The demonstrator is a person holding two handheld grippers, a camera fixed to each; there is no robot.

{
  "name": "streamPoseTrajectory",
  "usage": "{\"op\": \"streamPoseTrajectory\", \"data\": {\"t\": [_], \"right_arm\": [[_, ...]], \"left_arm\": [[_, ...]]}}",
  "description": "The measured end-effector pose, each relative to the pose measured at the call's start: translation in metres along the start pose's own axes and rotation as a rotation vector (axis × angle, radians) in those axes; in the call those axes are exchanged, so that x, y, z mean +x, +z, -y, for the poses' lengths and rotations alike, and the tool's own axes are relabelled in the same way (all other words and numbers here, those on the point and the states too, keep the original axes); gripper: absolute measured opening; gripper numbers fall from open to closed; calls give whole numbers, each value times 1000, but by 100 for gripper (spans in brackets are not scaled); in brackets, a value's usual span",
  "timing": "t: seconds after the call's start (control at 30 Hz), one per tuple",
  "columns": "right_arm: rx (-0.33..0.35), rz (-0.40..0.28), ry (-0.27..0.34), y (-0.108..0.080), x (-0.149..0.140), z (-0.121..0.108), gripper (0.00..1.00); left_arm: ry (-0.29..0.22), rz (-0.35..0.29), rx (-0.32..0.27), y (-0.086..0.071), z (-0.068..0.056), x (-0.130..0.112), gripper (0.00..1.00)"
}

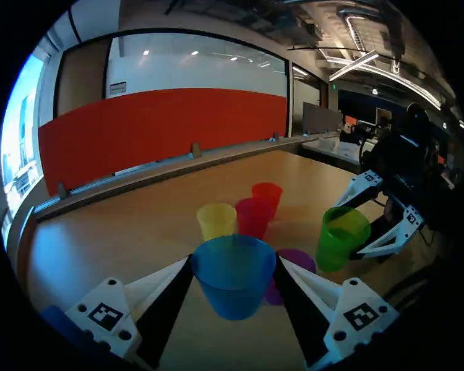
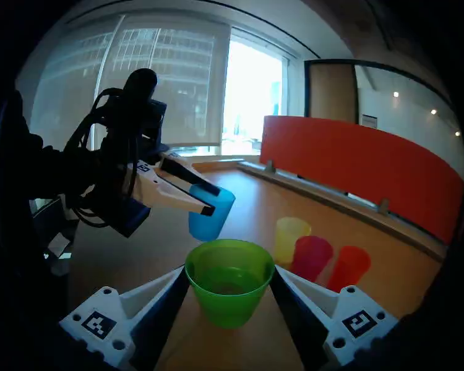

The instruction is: Pour water

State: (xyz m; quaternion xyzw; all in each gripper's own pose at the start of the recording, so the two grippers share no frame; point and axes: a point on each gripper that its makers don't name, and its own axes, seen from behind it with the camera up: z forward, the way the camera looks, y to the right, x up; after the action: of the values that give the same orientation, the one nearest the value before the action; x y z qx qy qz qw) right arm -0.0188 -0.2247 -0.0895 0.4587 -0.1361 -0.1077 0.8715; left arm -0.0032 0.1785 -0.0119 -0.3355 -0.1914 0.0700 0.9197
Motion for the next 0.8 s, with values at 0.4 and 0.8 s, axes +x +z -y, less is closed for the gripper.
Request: {"op": "streamPoseTrajectory", "data": {"t": [0.4, 0.8], "right_arm": [[19, 73, 6, -3, -26, -3, 91], [22, 104, 19, -2, -43, -7, 91]], "left_arm": [[-8, 46, -3, 13, -2, -26, 88], [4, 93, 6, 27, 0, -46, 88]]}}
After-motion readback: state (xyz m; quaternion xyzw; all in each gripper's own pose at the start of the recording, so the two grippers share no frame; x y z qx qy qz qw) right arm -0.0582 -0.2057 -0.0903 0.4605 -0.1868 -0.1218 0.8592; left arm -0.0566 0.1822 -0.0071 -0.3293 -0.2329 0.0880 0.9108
